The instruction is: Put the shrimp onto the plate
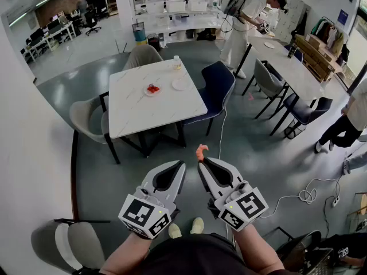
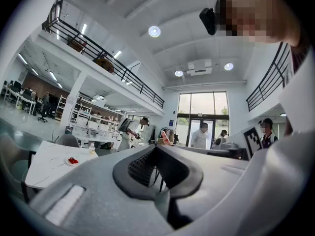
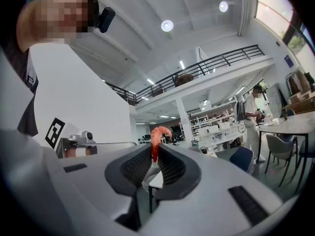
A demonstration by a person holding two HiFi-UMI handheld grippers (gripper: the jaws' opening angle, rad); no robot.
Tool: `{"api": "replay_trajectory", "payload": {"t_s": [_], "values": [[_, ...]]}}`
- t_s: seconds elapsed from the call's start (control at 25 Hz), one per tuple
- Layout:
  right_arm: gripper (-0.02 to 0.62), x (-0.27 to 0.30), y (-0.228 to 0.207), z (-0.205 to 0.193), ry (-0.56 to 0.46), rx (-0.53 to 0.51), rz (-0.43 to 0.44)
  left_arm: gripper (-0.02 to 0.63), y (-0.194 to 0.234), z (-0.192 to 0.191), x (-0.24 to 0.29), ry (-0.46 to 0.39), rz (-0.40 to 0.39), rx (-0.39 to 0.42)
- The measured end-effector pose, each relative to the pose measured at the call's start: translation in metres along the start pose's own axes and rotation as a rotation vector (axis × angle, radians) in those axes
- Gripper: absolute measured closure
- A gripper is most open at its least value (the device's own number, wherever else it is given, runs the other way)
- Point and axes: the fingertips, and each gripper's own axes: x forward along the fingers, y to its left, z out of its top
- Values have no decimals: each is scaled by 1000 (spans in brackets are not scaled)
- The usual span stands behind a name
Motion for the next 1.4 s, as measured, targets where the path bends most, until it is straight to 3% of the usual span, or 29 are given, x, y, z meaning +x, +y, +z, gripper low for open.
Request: {"api": "replay_trajectory", "payload": {"t_s": [0.64,1.4], "values": [[551,-17,-3,7,-27,36,24,598,-10,-7,2,1,9,-22],[551,-57,-92,27,-83,92,12,598,-8,-10,55,-21,111,-44]]}}
